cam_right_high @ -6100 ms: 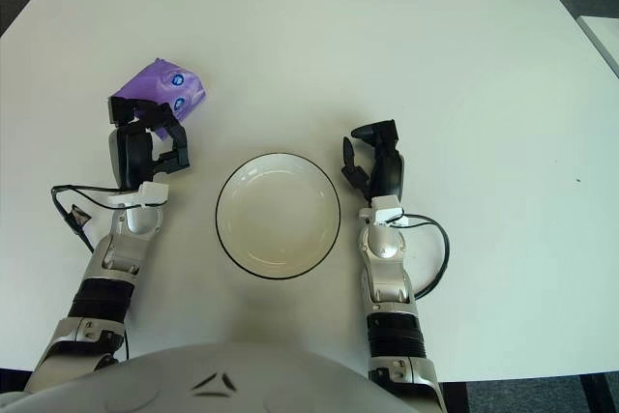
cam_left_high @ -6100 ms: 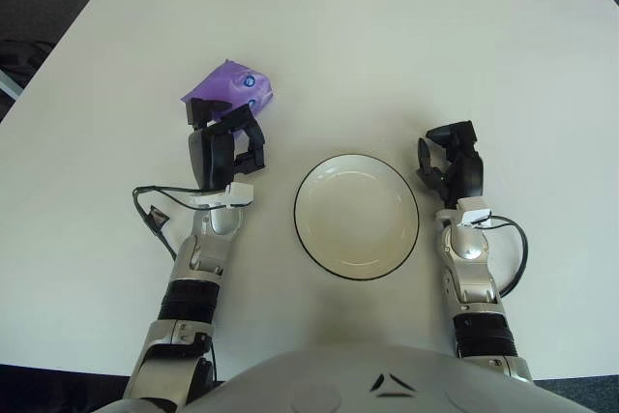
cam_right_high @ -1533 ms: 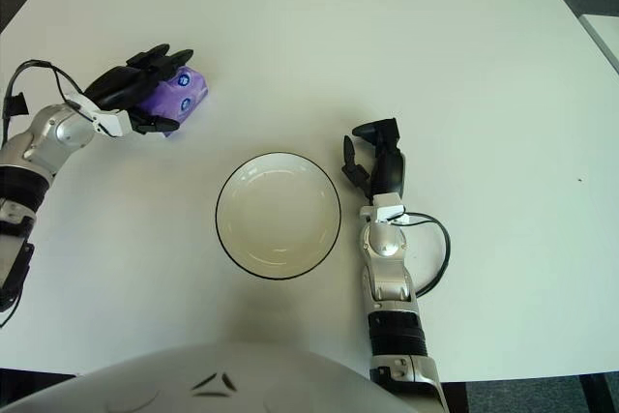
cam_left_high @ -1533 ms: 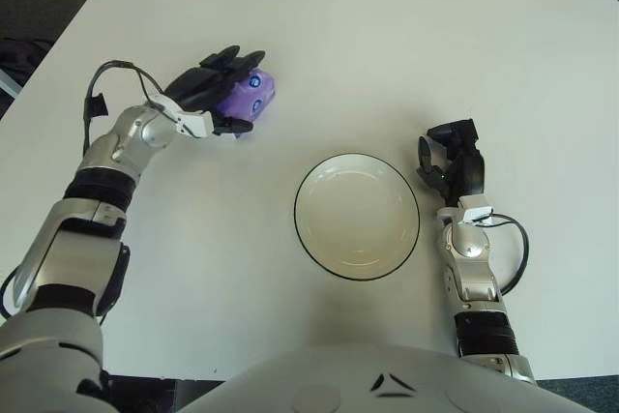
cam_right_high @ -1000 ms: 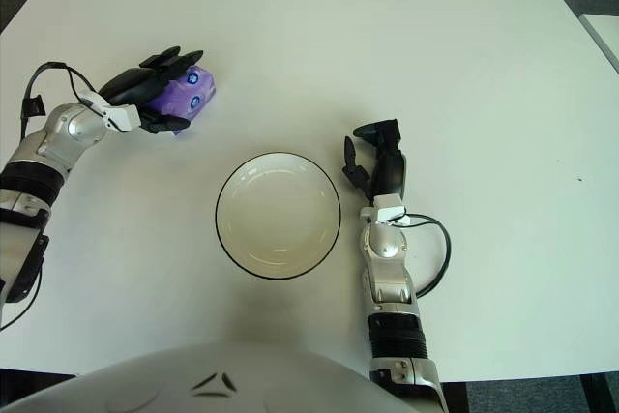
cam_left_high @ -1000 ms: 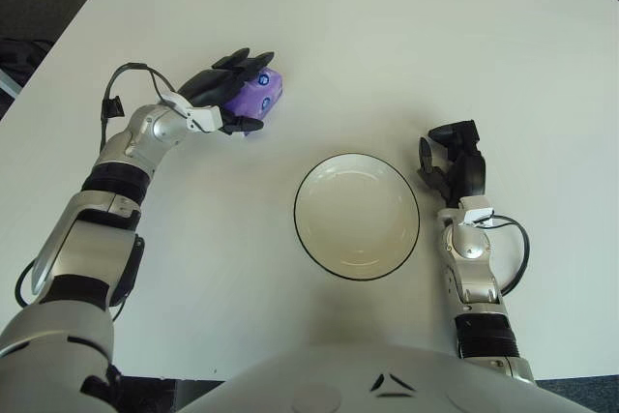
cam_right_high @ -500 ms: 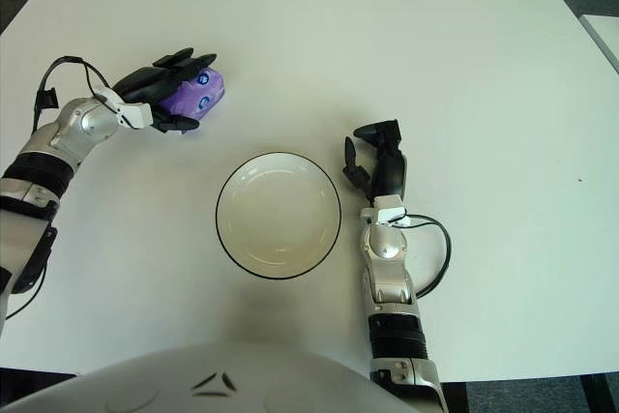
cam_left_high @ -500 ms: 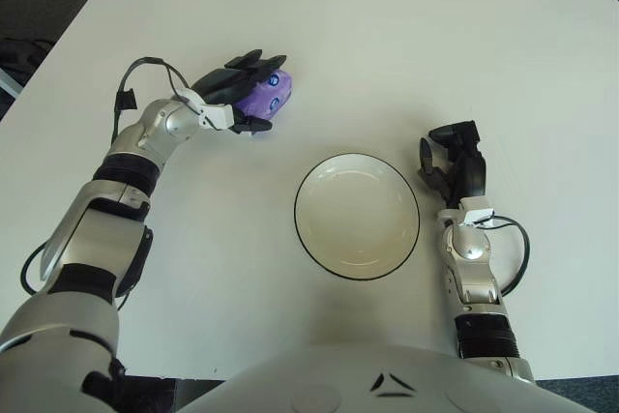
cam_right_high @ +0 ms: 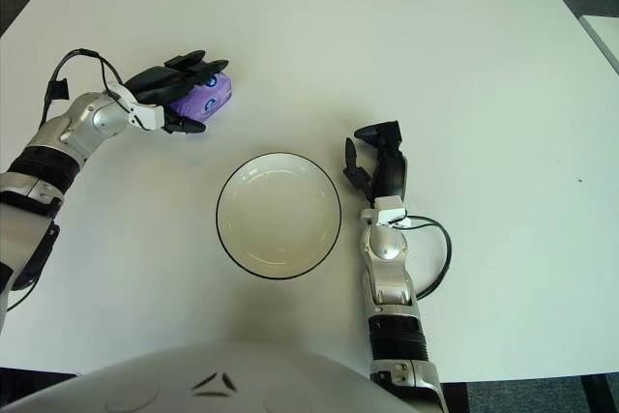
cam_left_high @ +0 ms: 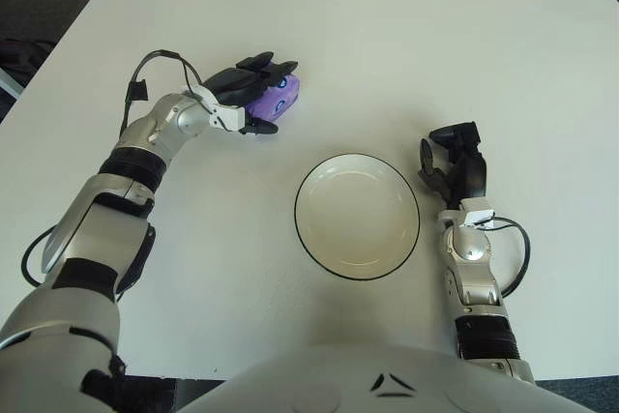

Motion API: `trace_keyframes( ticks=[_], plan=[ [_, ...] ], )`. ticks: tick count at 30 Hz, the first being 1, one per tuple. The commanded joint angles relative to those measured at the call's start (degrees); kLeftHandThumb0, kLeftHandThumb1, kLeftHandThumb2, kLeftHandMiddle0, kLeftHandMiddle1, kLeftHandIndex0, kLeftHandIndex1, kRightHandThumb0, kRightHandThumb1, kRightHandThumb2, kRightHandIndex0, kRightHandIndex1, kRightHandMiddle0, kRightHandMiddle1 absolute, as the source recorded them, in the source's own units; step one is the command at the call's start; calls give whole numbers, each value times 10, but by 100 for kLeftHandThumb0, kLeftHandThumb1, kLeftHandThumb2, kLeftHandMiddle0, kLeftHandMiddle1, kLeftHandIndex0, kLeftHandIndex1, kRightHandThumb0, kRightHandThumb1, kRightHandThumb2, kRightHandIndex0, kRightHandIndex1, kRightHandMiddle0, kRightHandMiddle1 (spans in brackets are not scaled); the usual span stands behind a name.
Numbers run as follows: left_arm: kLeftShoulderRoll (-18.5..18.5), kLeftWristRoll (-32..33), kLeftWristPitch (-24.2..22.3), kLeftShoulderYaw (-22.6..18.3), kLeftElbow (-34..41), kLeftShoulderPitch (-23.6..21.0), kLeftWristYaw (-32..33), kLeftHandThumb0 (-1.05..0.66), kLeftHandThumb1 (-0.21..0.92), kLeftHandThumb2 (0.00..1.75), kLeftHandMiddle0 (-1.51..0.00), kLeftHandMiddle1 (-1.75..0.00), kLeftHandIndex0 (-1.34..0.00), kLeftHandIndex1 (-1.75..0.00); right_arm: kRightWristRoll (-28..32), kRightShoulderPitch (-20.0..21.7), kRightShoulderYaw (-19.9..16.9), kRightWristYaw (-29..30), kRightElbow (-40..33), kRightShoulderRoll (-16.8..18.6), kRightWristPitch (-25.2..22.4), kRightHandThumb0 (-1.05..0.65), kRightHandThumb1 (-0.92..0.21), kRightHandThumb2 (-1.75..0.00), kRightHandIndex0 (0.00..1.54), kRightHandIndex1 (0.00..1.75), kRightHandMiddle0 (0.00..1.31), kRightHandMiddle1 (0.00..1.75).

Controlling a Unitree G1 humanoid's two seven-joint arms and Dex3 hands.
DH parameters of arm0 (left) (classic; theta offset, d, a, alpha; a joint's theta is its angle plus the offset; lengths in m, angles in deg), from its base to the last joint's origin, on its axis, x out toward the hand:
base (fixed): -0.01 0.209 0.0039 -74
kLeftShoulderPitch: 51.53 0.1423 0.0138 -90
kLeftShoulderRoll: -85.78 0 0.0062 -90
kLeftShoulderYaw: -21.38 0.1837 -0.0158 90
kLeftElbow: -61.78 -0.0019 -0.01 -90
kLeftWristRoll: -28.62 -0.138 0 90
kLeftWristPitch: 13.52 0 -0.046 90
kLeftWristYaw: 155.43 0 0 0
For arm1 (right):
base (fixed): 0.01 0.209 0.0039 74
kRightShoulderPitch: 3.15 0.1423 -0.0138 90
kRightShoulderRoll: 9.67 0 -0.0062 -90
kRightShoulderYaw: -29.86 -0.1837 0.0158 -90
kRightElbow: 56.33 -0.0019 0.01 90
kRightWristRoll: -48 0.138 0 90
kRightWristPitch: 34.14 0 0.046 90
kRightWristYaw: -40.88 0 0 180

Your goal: Put the tissue paper into the plate.

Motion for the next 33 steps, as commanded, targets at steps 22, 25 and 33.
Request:
trace_keyframes(
  ticks=[22,25,33],
  plan=[
    [1,-77,-69,58,60,54,-29,-77,33,89,-5,-3,0,-45,9,-37,-13,3,47,2,-20,-36,-80,-69,51,124,26,175],
    [-1,-87,-76,65,63,54,-32,-77,34,89,-6,-5,0,-48,10,-36,-14,5,48,4,-18,-37,-76,-75,52,126,28,175],
    [-4,-106,-80,89,61,42,-55,-79,37,86,-7,-9,0,-50,11,-36,-16,9,46,8,-20,-38,-70,-84,54,129,32,175]
  ],
)
